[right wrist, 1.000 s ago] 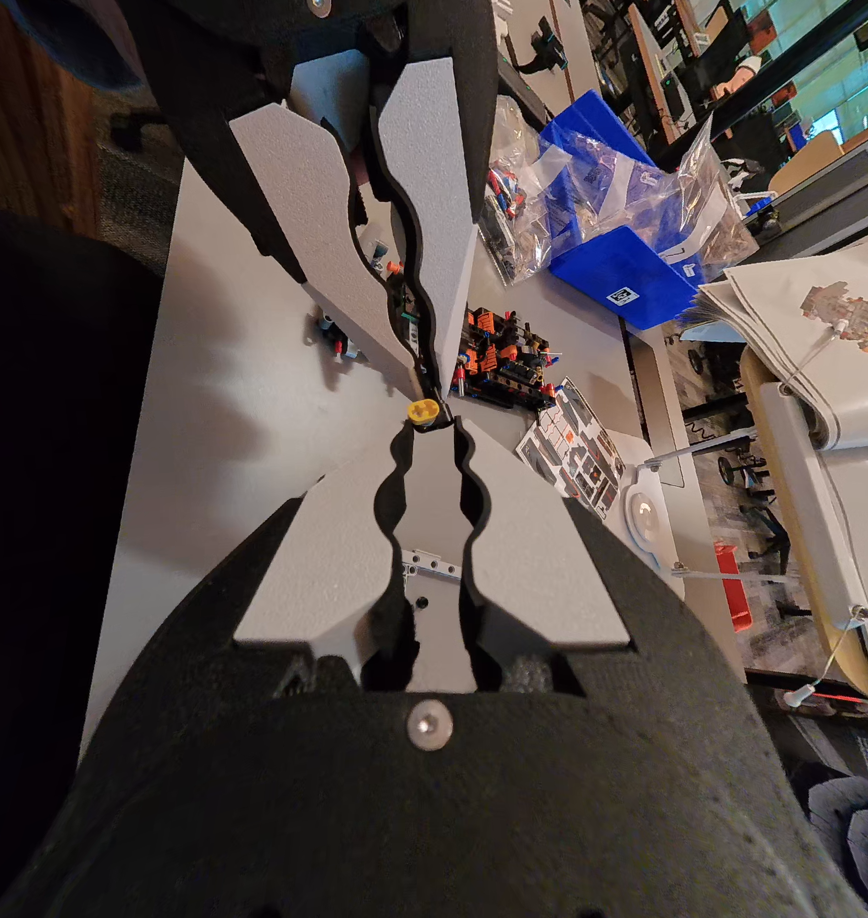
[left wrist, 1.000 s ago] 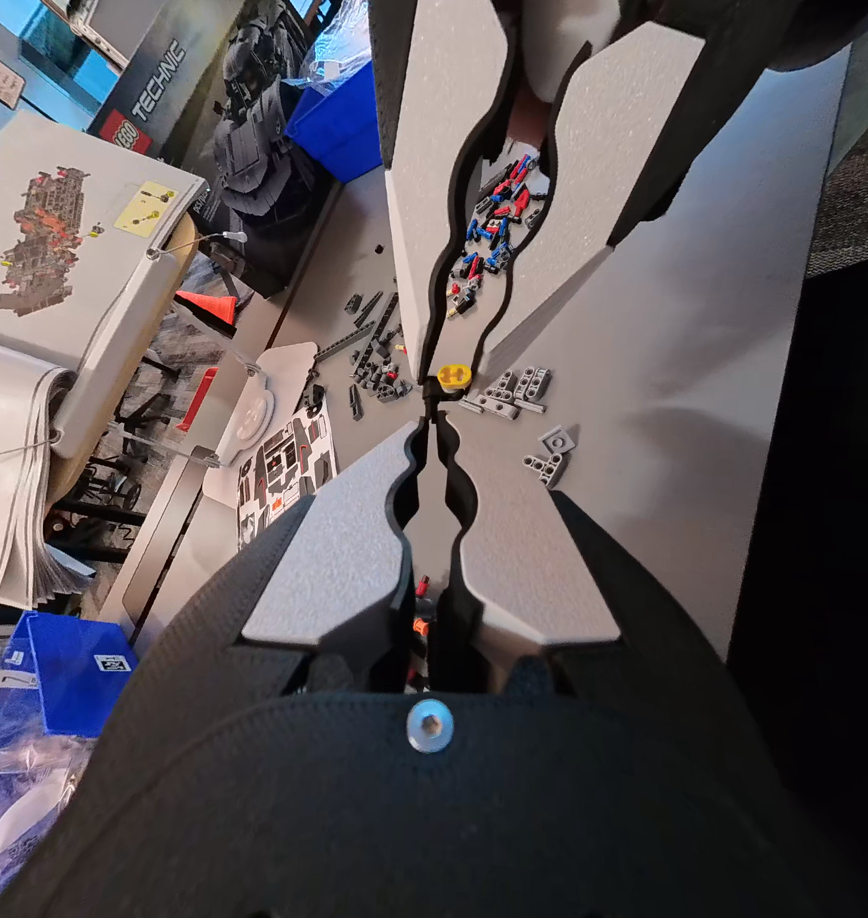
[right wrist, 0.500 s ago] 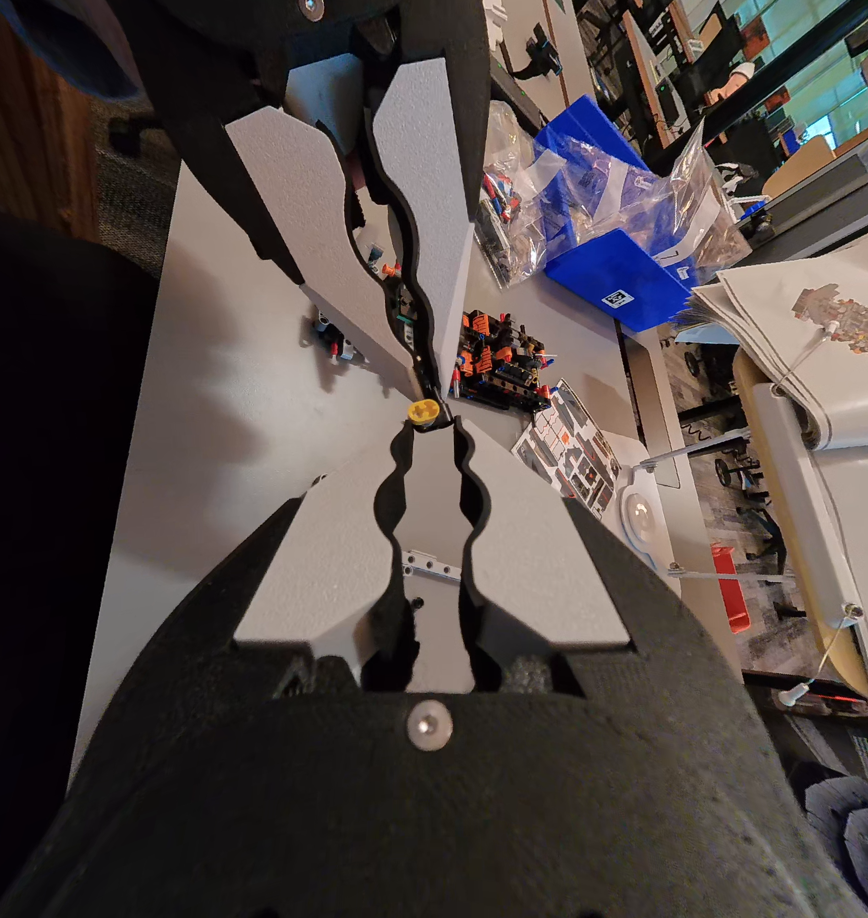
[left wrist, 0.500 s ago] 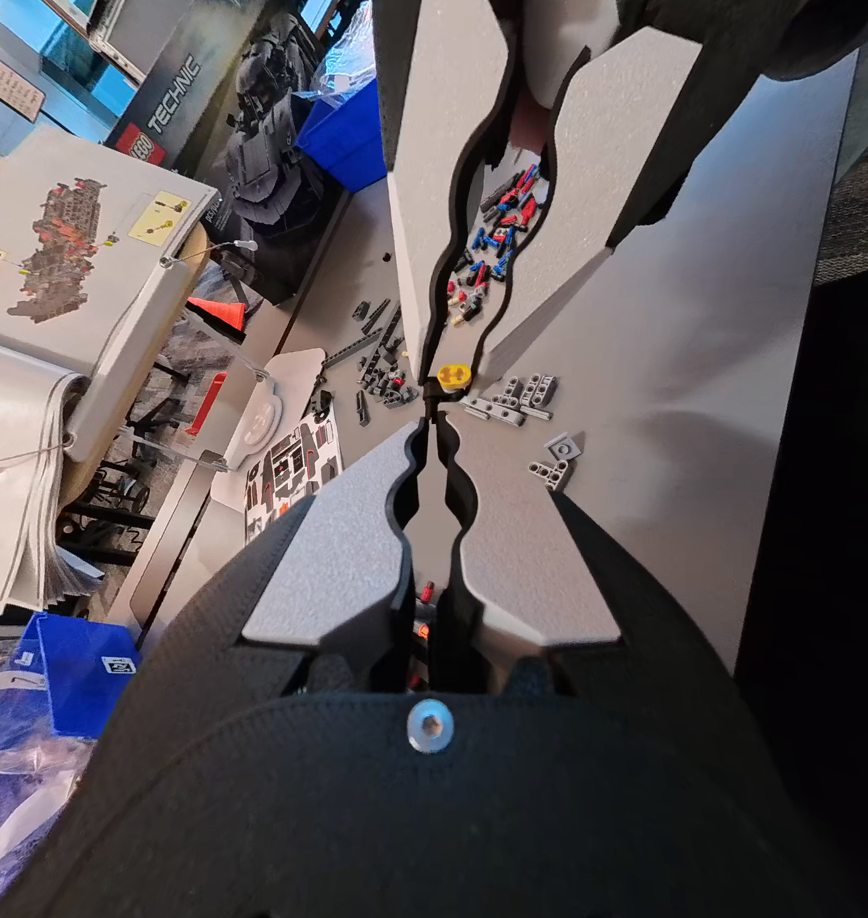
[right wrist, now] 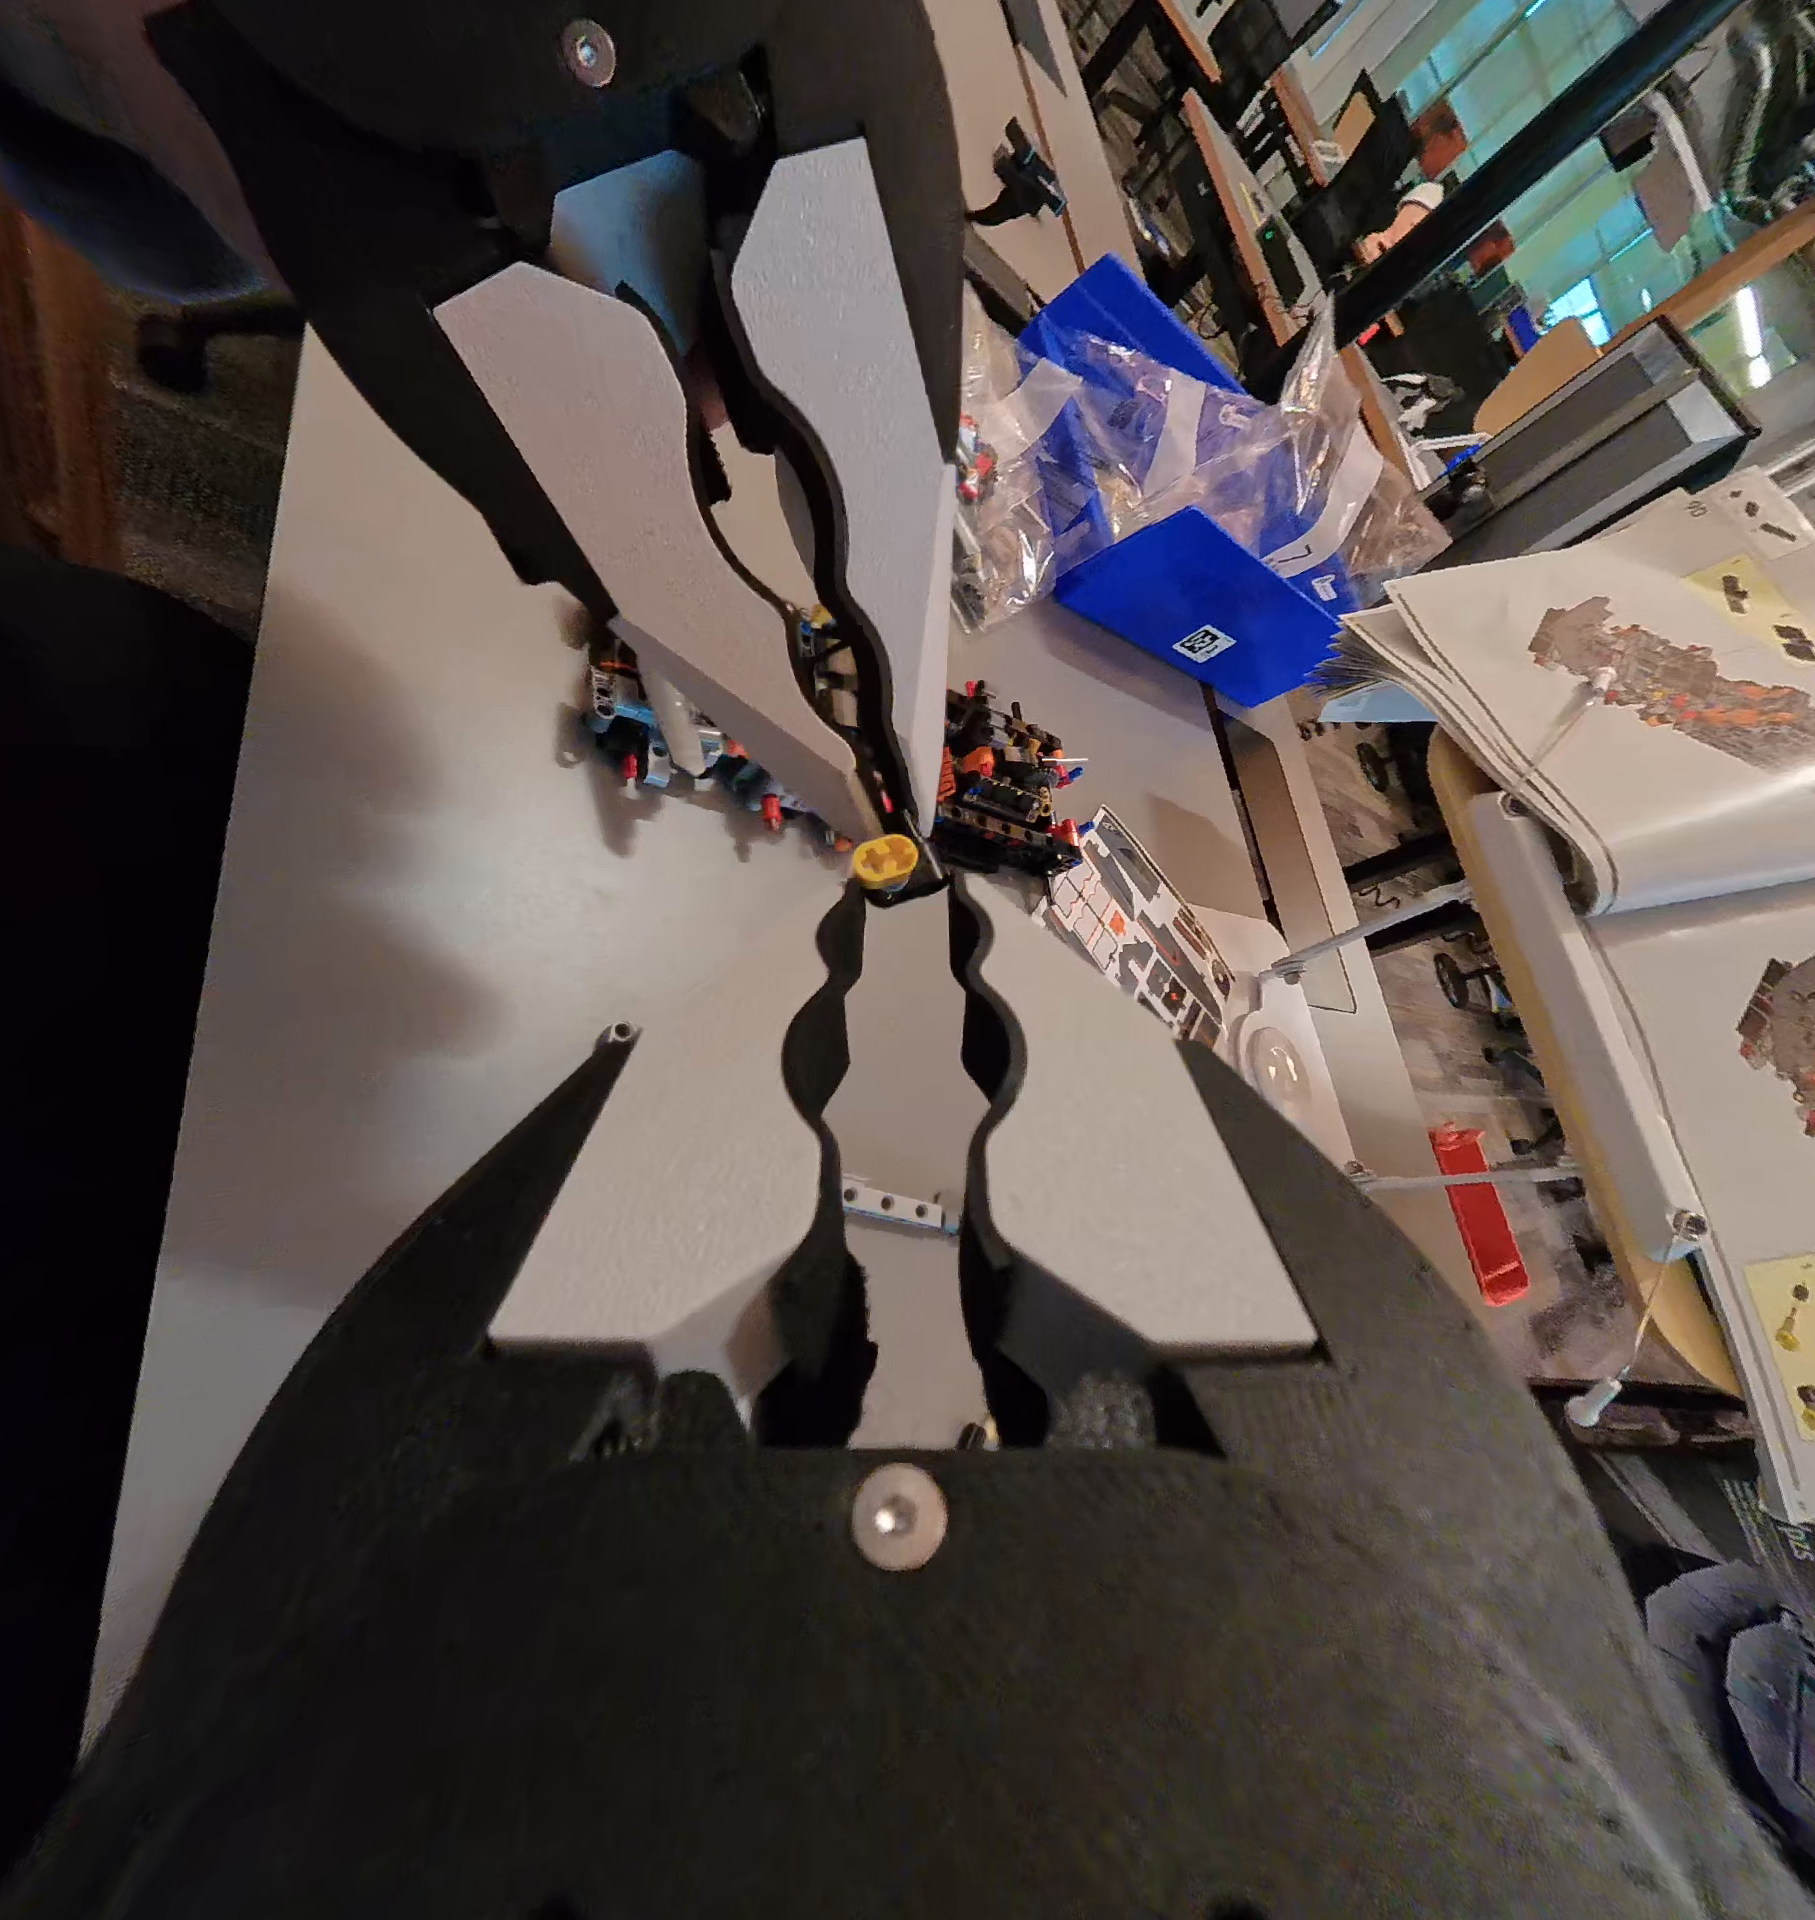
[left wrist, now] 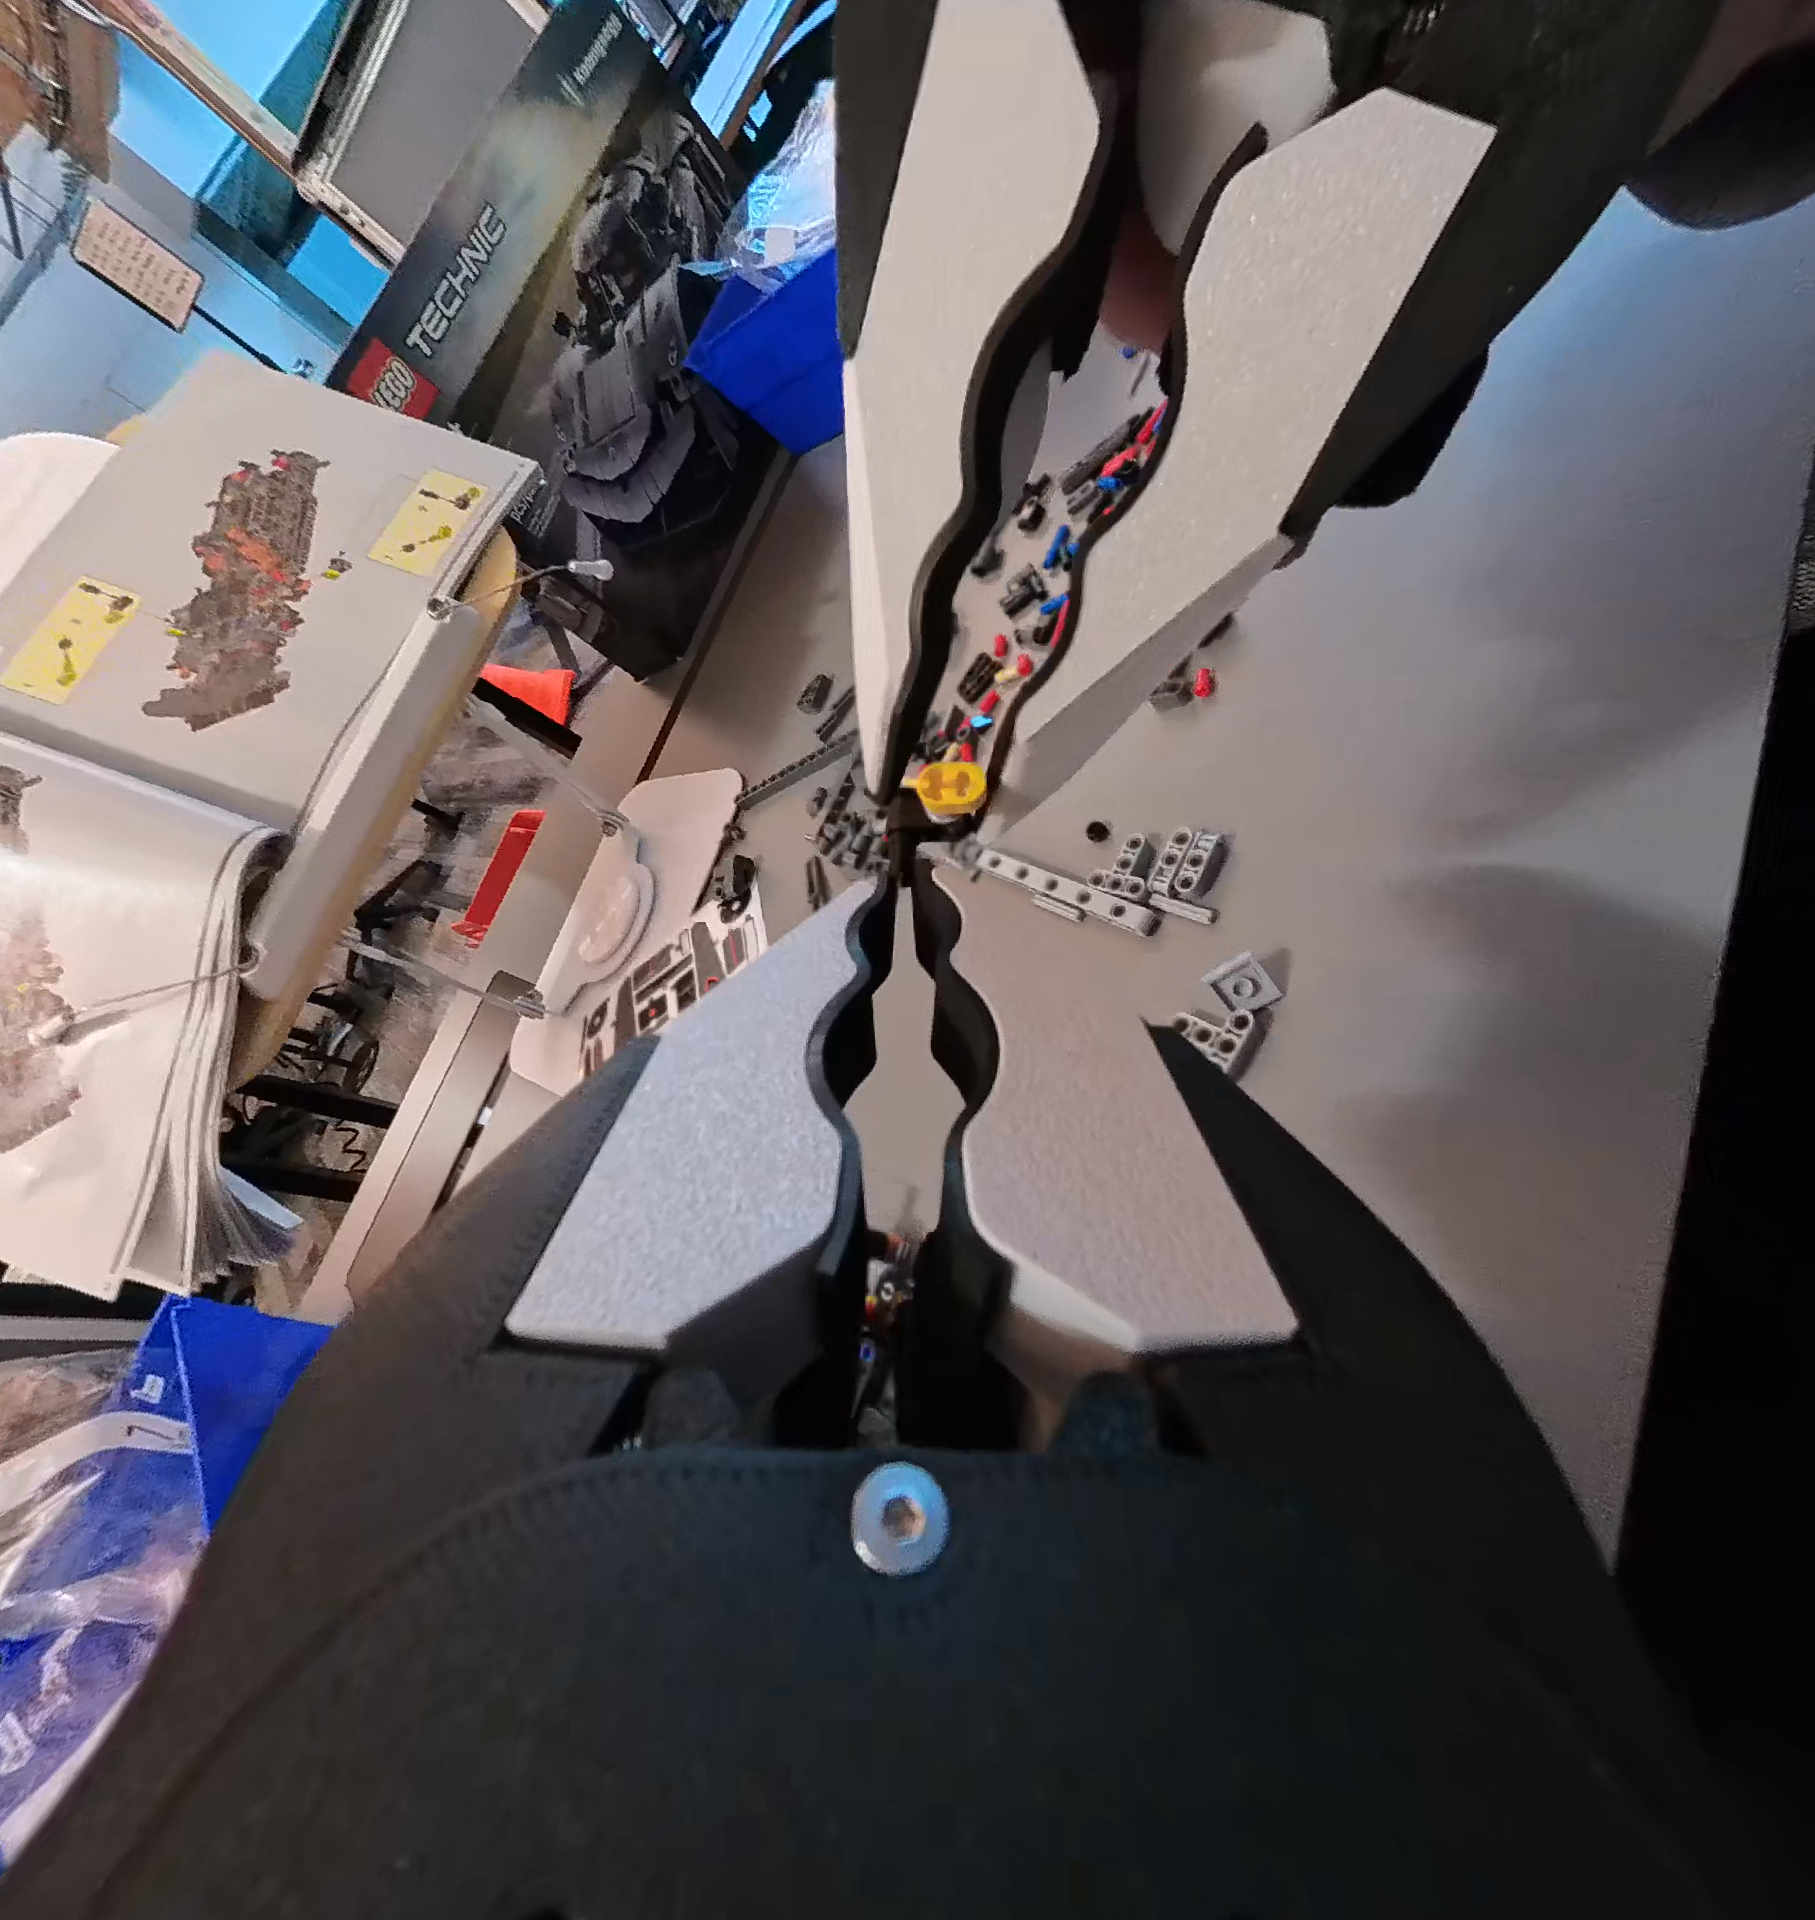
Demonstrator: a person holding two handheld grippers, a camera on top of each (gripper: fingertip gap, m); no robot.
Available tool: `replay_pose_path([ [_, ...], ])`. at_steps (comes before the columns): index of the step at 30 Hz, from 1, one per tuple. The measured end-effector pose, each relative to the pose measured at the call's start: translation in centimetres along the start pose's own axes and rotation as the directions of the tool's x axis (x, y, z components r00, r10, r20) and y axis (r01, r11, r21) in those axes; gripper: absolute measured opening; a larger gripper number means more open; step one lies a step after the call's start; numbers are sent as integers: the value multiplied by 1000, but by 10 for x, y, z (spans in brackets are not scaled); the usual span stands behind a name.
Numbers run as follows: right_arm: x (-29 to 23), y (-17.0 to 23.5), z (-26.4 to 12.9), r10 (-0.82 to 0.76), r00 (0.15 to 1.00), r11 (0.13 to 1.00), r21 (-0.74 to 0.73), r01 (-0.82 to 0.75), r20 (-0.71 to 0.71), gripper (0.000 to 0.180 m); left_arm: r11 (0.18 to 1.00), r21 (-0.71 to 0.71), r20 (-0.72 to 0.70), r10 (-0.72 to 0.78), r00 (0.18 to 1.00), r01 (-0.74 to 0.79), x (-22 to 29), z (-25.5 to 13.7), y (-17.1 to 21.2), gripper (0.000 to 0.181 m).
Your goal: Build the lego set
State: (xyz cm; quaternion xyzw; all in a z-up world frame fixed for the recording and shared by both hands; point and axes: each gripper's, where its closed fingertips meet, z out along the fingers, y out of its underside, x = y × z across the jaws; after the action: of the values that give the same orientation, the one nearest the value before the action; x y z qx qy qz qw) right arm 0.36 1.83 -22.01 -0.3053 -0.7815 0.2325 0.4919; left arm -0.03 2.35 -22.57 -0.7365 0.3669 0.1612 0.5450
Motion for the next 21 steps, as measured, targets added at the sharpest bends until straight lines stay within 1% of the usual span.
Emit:
replay_pose_path([
  [13,15,-1,-7,41,998,999,28,-39,-51,13,999,23,20,26,999,-27,-11,6,-11,1],
  [18,19,-1,-9,57,996,998,40,-54,-65,12,999,31,23,24,999,-25,-14,8,-14,1],
  [21,25,-3,-12,91,993,995,58,-86,-82,12,999,43,32,-2,999,1,-18,8,-17,1],
])
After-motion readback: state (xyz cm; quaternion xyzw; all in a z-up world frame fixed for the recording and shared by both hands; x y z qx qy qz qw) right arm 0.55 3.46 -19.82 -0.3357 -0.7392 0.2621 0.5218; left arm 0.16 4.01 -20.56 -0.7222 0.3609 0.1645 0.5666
